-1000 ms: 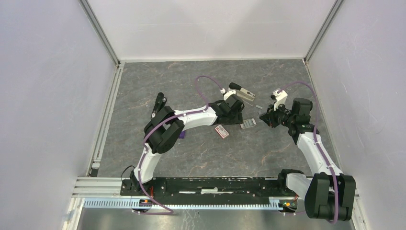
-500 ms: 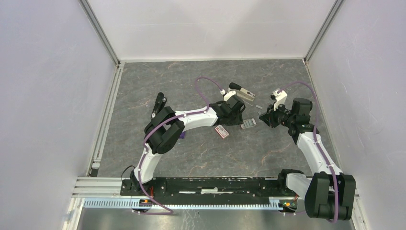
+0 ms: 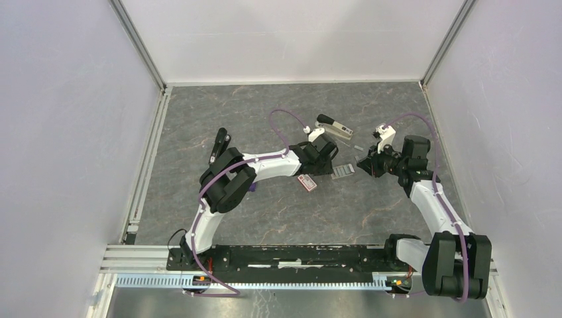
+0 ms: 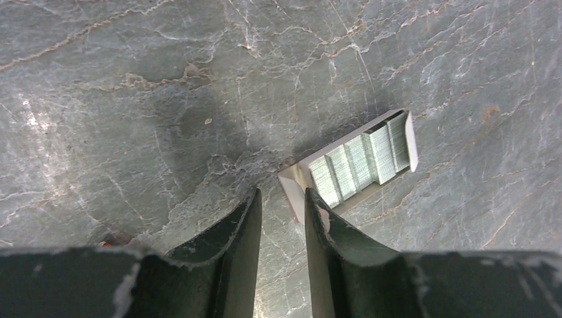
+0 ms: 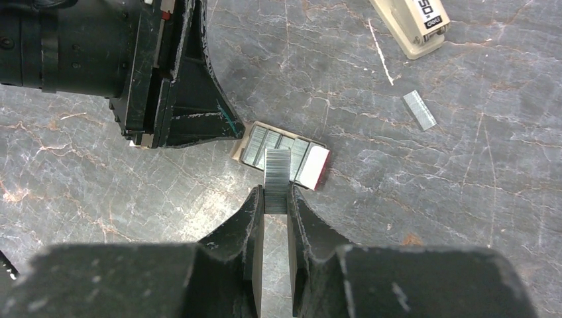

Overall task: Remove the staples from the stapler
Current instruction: Adjust the staple box at the center of the board.

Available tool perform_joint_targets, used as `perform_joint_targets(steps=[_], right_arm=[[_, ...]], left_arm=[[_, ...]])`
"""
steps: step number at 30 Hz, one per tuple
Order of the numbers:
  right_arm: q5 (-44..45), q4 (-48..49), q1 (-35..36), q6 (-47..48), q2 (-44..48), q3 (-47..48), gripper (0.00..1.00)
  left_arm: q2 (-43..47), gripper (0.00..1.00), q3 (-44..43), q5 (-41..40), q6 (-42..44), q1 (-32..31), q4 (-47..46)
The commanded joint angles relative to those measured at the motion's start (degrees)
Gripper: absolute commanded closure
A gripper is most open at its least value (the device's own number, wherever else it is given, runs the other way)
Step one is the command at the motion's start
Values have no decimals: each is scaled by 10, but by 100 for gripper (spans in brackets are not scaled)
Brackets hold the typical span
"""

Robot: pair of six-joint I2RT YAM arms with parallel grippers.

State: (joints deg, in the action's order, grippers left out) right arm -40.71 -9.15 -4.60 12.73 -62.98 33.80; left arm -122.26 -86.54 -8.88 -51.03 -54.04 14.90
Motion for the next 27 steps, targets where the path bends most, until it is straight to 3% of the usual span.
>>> perform_joint_targets(steps=[1, 8, 27], right_arm=[[-23, 14, 9, -3, -15, -8, 90], [1, 20, 52, 1, -31, -12, 90], [37, 21, 113, 10, -59, -9, 90]], left_arm=[[28, 67, 22, -11, -26, -3, -19], [35, 75, 48, 1, -36, -3, -45], [121, 68, 140, 22, -49, -3, -123]])
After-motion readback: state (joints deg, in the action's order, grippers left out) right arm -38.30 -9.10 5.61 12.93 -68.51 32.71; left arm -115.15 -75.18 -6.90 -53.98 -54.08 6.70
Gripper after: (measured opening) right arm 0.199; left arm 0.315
